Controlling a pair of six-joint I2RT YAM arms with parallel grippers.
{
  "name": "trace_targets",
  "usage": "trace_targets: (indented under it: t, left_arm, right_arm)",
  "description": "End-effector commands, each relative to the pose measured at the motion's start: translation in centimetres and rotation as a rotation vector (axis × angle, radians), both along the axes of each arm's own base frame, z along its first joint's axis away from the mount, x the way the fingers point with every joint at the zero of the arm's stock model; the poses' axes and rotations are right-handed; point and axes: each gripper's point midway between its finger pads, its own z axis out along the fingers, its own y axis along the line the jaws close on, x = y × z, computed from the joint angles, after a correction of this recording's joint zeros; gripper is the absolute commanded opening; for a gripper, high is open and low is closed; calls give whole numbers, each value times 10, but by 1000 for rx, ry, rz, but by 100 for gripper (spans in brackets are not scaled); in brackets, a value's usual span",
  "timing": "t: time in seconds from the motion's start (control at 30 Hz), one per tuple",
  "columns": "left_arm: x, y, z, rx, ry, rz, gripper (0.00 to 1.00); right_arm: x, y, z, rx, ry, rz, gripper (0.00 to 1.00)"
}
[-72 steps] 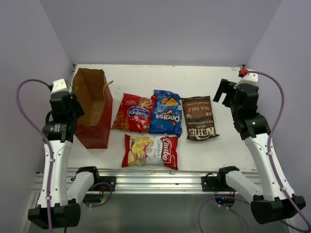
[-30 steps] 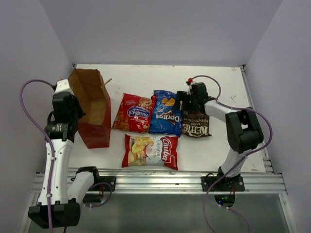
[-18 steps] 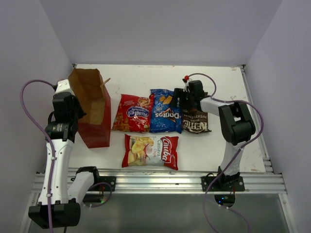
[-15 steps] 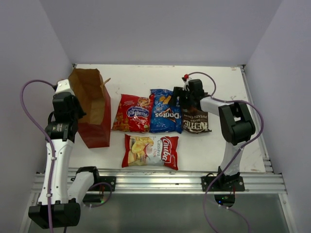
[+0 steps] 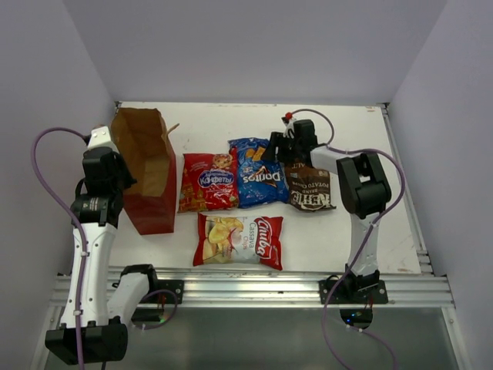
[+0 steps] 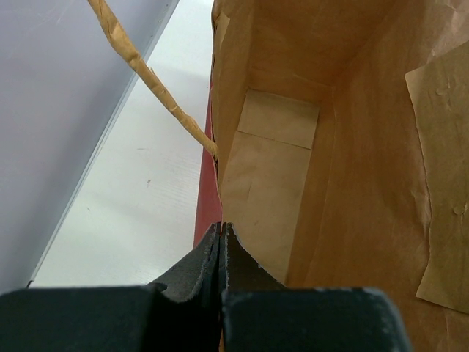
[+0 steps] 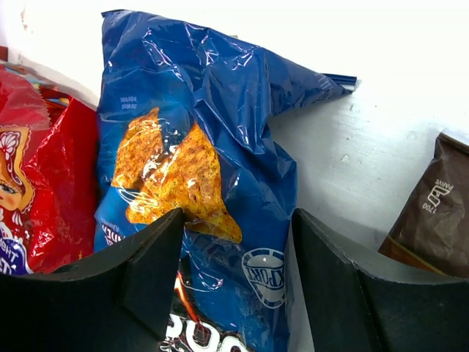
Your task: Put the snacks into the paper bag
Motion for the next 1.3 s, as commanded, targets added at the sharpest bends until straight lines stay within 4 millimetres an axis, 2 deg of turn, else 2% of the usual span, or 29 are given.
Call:
trace_targets:
  t: [0.0,0.03,0.07,0.1,0.13,0.17,0.27,0.3,0.33,0.37,0.4,0.43,0.47,0.5,0.57,0.6,0.63,0.67,0.7,0.73,0.8,0.83,0.87,1.0,1.07,1.1,1.13,1.17,1.27]
  left_arm:
    - [3,-3,5,13,-26,-31,0]
    - [3,-3,5,13,-25,-33,0]
    - [2,-4,6,14,-28,-33,0]
    - [2,-4,7,14,-30,-33,0]
    - [2,-4,7,15,-33,-33,0]
    - [1,-3,7,14,-33,-31,0]
    - [1,-3,9,17,-37,-30,0]
    - [1,-5,8,14,-39,-37,0]
    - [2,-6,9,11,-44,-42,0]
    - [2,-7,9,7,-45,-47,0]
    - [2,-9,9,2,-47,-61,0]
    - [3,-10,9,-1,-50,-67,0]
    - [3,-11,10,-4,-54,-72,0]
    - [3,-13,9,-8,-54,-78,0]
    - [2,-15,11,-10,-64,-89,0]
    - [1,-15,12,-10,-68,-90,0]
    - [0,-16,13,-11,-73,-93,0]
    - [0,-17,14,-10,-76,-96,0]
    - [0,-18,15,-12,-81,-102,0]
    - [0,-20,15,-13,-84,-109,0]
    - [0,-22,16,-16,-87,-117,0]
    - [0,-23,16,-17,-90,-123,0]
    - [0,-25,16,-19,-91,-127,0]
    - [-1,-28,17,-19,-100,-139,0]
    - [-1,-28,18,-18,-101,-141,0]
    - [-1,-29,18,-19,-103,-144,0]
    - [-2,-30,20,-16,-107,-148,0]
    - [-2,-30,20,-15,-107,-148,0]
    - [-3,-33,21,-13,-113,-155,0]
  right_arm:
    - [-2,-2,-15,-66,25,38,65]
    - [-3,-3,-19,-73,29,44,59]
    - [-3,-2,-22,-74,32,49,47]
    - [-3,-2,-20,-74,30,47,27]
    - [-3,-1,-17,-74,25,43,0]
    - [-2,0,-9,-68,12,41,0]
    - [-3,1,40,-124,-82,32,0]
    - [2,3,85,-131,-175,15,0]
    - [0,10,105,-162,-226,26,0]
    - [-1,5,122,-209,-238,-7,0]
    - [6,13,166,-197,-317,-18,0]
    - [1,21,195,-191,-361,-12,0]
    - [-3,24,212,-198,-371,-13,0]
    - [1,28,254,-175,-446,-36,0]
    - [-10,42,287,-164,-486,-22,0]
    - [-10,46,326,-137,-556,-44,0]
    - [-19,60,343,-116,-584,-21,0]
    - [-22,61,356,-121,-601,-32,0]
    - [-22,63,388,-98,-661,-67,0]
    - [-27,76,394,-91,-673,-53,0]
    - [-38,81,442,-26,-755,-81,0]
    - [-47,91,453,0,-772,-83,0]
    - [-56,94,476,40,-818,-95,0]
    - [-101,138,514,148,-913,-79,0]
    - [-115,148,536,195,-966,-101,0]
    - [-122,155,541,210,-976,-99,0]
    - [-130,176,535,219,-976,-70,0]
    - [-137,178,545,245,-993,-79,0]
    - [-152,205,542,288,-1000,-60,0]
